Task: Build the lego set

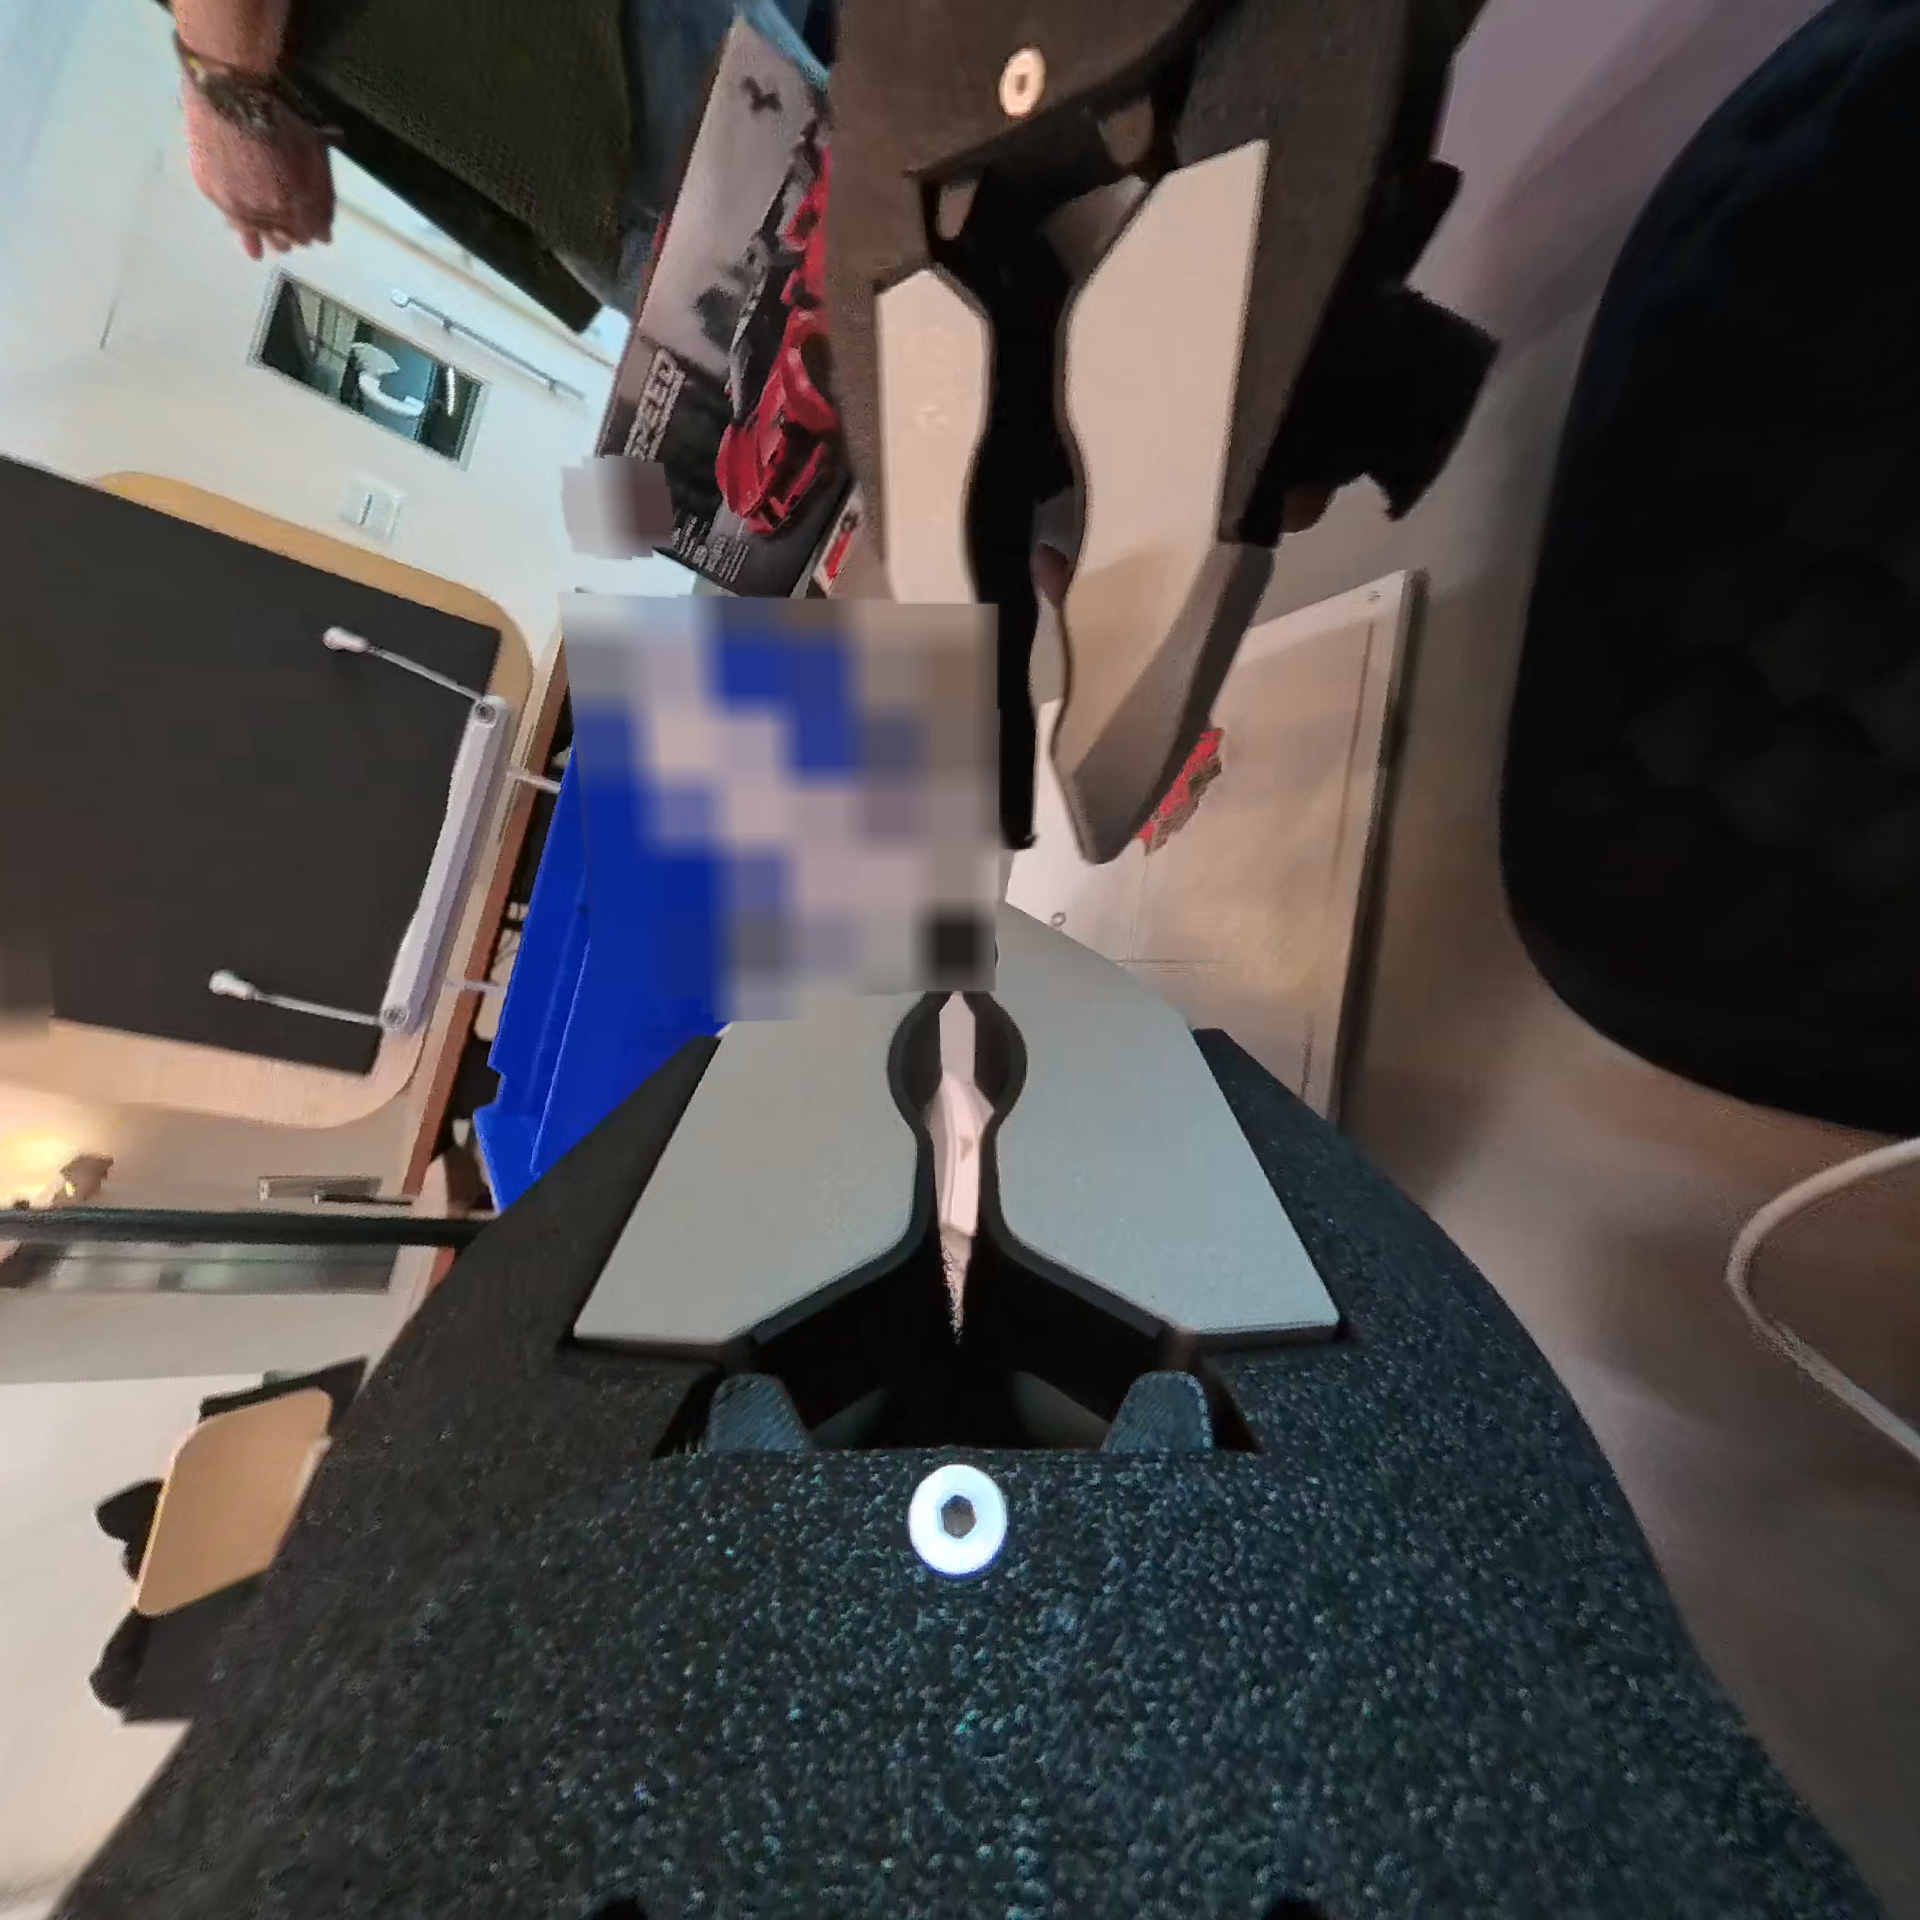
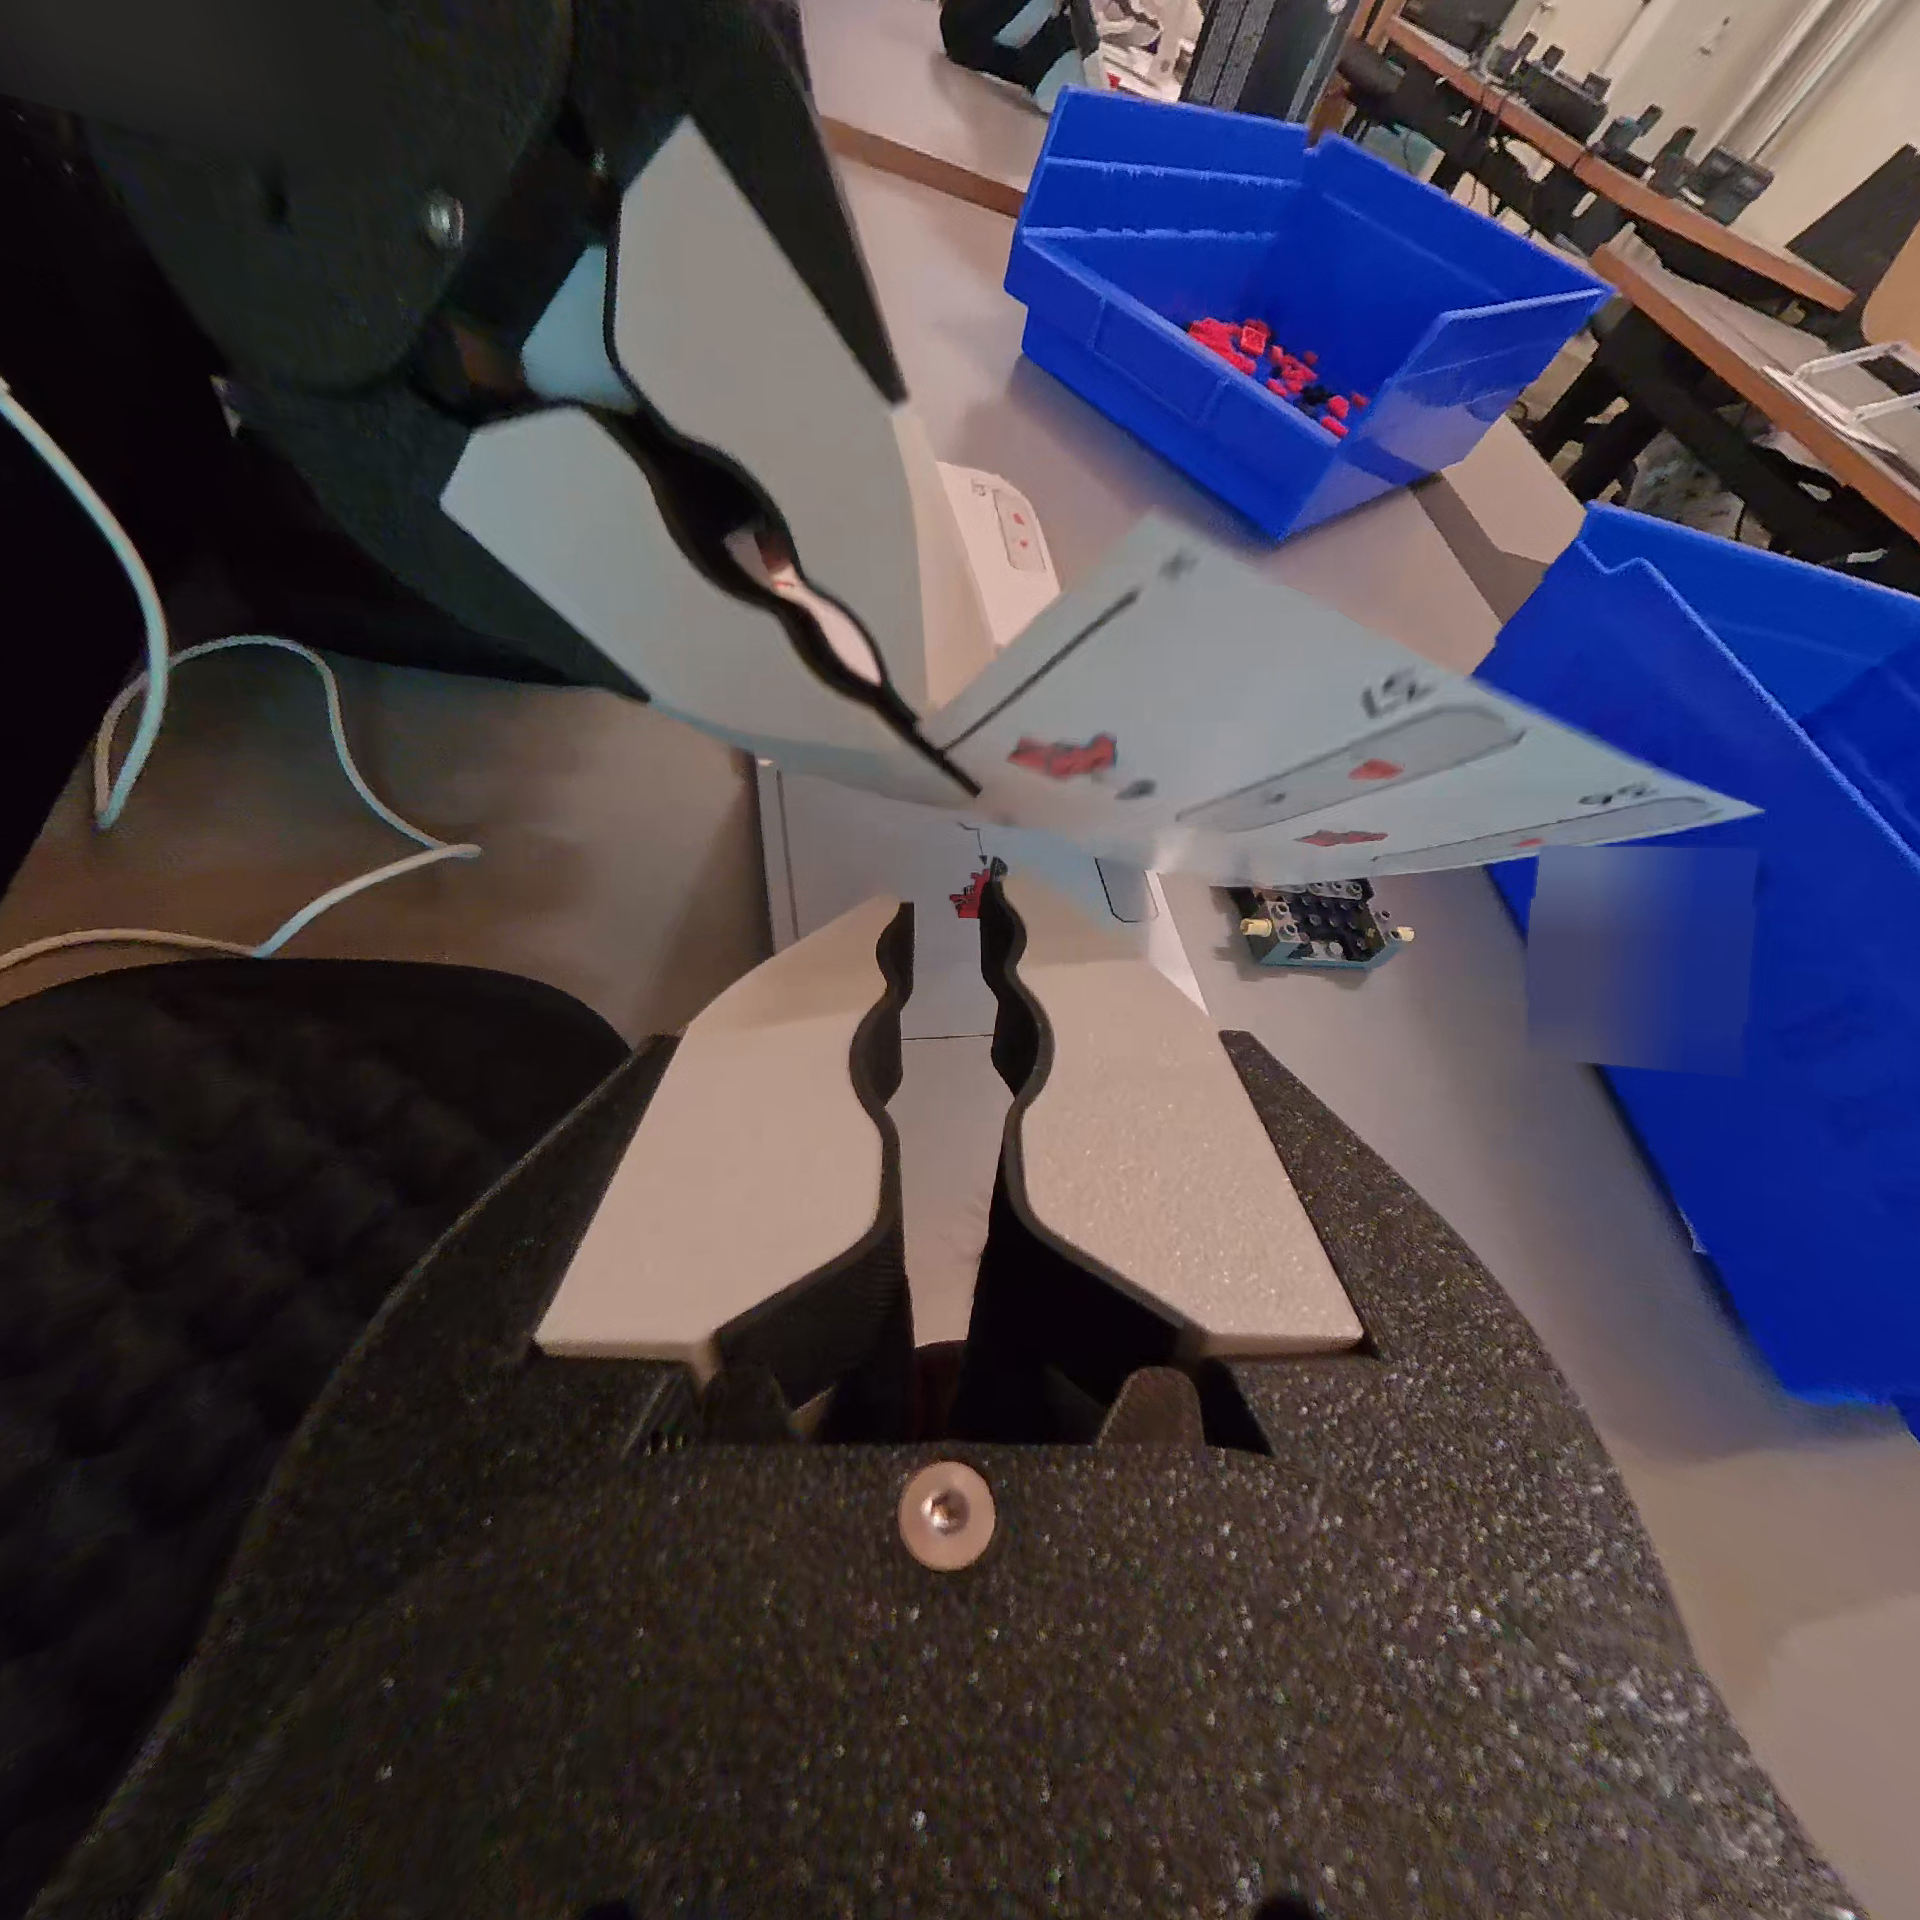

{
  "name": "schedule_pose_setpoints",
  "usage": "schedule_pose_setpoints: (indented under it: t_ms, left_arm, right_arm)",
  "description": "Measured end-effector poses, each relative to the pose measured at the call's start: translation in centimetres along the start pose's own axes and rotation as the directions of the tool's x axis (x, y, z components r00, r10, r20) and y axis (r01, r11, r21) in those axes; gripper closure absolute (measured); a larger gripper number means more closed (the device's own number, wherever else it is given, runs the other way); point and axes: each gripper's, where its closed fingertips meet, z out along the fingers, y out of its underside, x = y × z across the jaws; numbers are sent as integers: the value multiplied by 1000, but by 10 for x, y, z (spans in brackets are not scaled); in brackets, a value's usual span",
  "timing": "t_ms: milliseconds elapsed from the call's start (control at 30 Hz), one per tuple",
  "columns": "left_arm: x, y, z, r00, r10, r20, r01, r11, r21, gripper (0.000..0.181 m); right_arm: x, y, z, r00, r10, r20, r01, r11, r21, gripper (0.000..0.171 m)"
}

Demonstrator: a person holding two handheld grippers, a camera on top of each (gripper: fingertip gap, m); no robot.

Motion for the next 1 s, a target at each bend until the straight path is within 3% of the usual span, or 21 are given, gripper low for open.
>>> schedule_pose_setpoints:
  t_ms: [100,267,400,533,700,867,1000]
  left_arm:
    - [-21,18,-16,991,-114,68,116,993,-32,181]
    - [-57,85,-64,910,-339,236,374,919,-122,180]
    - [-50,127,-86,831,-490,265,537,831,-148,179]
    - [-46,145,-97,764,-572,299,623,774,-111,180]
    - [-45,161,-116,722,-593,357,651,757,-57,179]
    - [-38,167,-118,772,-532,348,596,796,-104,177]
    - [-34,173,-122,818,-449,359,530,831,-168,178]
  right_arm:
    - [-1,8,9,999,-8,31,11,996,-92,160]
    - [0,9,48,995,-21,101,40,980,-193,170]
    - [-8,-1,92,965,128,227,-83,977,-197,171]
    - [-7,-3,123,860,413,299,-364,908,-207,171]
    - [2,-3,128,790,534,300,-490,845,-214,171]
    - [-6,6,134,839,470,274,-397,873,-284,170]
    - [-9,-2,140,893,370,256,-314,919,-237,169]
